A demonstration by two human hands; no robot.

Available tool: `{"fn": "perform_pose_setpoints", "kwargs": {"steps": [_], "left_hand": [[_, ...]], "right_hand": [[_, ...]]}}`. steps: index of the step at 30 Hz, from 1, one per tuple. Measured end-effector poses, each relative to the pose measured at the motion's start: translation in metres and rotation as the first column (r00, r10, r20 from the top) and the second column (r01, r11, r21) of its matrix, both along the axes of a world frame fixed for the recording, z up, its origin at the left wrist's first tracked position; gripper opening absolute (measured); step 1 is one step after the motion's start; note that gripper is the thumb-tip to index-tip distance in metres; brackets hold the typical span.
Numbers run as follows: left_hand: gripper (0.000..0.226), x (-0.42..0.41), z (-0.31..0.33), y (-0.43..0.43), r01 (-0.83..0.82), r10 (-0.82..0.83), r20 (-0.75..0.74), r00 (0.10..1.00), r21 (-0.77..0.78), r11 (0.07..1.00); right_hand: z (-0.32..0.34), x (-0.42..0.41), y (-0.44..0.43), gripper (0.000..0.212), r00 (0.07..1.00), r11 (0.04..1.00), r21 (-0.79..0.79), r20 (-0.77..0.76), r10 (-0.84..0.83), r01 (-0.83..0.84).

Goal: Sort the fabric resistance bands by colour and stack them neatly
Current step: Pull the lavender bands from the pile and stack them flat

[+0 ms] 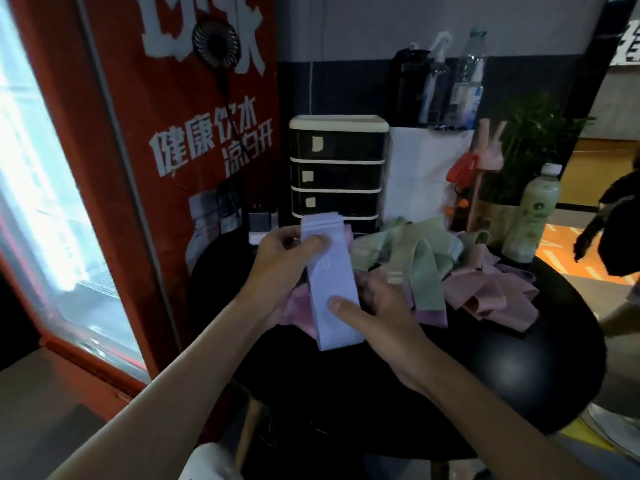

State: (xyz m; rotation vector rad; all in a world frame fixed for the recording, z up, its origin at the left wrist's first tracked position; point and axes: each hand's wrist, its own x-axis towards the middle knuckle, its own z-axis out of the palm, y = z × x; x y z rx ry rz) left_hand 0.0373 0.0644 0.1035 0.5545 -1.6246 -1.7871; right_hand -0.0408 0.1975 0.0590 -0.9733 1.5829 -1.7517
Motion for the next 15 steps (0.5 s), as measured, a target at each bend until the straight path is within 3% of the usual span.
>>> {"fn": "perform_pose_setpoints", "kwargs": {"steps": [6, 10, 15], "left_hand": [[0.026, 0.016, -0.014, -0.065, -0.106, 0.106, -0.001, 0.994, -0.014, 0.994], [0.036, 0.017, -0.021, -0.114, -0.197, 0.198, 0.004, 0.98, -0.036, 0.98], [0.025, 0.013, -0.036, -0.164, -0.252, 0.255, 0.037, 0.966, -0.074, 0.965]], "right_hand": [[-0.019, 0.02, -0.066, 0.042, 0.996, 0.998, 0.06, -0.09, -0.007, 0.012], [-0.024, 0.035, -0.111, 0.044, 0.991, 0.995, 0.076, -0.118, -0.061, 0.071], [-0.03, 0.042, -0.163, 0.041, 0.986, 0.979, 0.11, -0.014, -0.169, 0.169]]}}
